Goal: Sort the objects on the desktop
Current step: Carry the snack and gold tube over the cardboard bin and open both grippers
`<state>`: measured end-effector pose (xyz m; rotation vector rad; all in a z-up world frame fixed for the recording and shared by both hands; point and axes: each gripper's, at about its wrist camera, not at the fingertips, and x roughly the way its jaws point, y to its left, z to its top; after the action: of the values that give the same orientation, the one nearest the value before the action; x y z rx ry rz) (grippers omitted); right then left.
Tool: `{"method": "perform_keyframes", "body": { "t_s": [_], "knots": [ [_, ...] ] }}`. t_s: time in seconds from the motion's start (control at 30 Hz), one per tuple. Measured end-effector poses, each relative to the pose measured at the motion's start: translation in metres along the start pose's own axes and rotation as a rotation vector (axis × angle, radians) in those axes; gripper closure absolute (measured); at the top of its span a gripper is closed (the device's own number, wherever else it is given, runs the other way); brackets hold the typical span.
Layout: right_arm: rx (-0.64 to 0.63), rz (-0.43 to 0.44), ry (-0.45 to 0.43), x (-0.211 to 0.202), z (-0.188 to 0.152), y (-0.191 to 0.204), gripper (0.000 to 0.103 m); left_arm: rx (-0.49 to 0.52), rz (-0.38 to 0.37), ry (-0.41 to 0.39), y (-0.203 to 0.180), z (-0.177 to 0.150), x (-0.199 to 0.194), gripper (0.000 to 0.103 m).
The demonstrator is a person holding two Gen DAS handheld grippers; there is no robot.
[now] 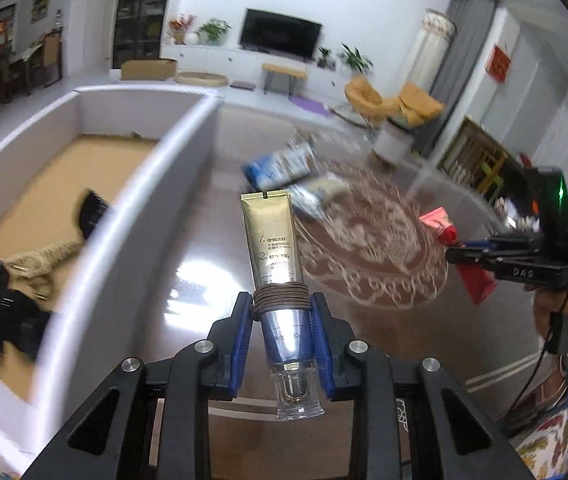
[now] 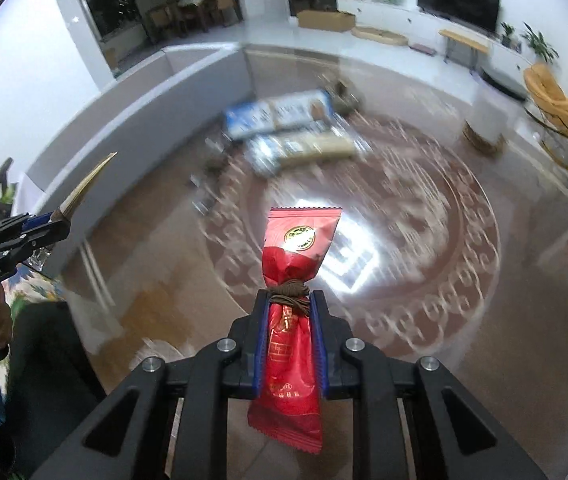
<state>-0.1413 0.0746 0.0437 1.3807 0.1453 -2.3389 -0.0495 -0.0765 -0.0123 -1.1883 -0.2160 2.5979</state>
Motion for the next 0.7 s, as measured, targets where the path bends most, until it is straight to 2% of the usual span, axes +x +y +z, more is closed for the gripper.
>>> {"method": "perform_keyframes", "body": {
  "t_s": [0.1, 0.23, 0.33, 0.43, 0.57, 0.7],
  "knots": [
    [-0.038, 0.064, -0.049, -0.002, 0.041, 0.036, 0.083, -0.034, 0.047, -0.039, 0.035, 0.02, -0.033, 0.074],
    [-0.092, 0.163, -0.115, 0.0, 0.095, 0.098, 0.083, -0.071, 0.174, -0.046, 0.099, 0.044, -0.062, 0.074],
    [-0.147, 0.266, -0.166, 0.006, 0.14, 0.164, 0.083, -0.13, 0.246, -0.03, 0.147, 0.055, -0.071, 0.074],
    [-0.203, 0.349, -0.184, 0.024, 0.169, 0.227, 0.083, -0.189, 0.281, -0.009, 0.186, 0.057, -0.07, 0.074],
    [-0.264, 0.401, -0.12, 0.068, 0.18, 0.292, 0.083, -0.262, 0.286, 0.033, 0.219, 0.051, -0.05, 0.074],
    [-0.308, 0.361, -0.03, 0.124, 0.17, 0.327, 0.082, -0.31, 0.294, 0.09, 0.236, 0.042, -0.024, 0.074]
  ]
}}
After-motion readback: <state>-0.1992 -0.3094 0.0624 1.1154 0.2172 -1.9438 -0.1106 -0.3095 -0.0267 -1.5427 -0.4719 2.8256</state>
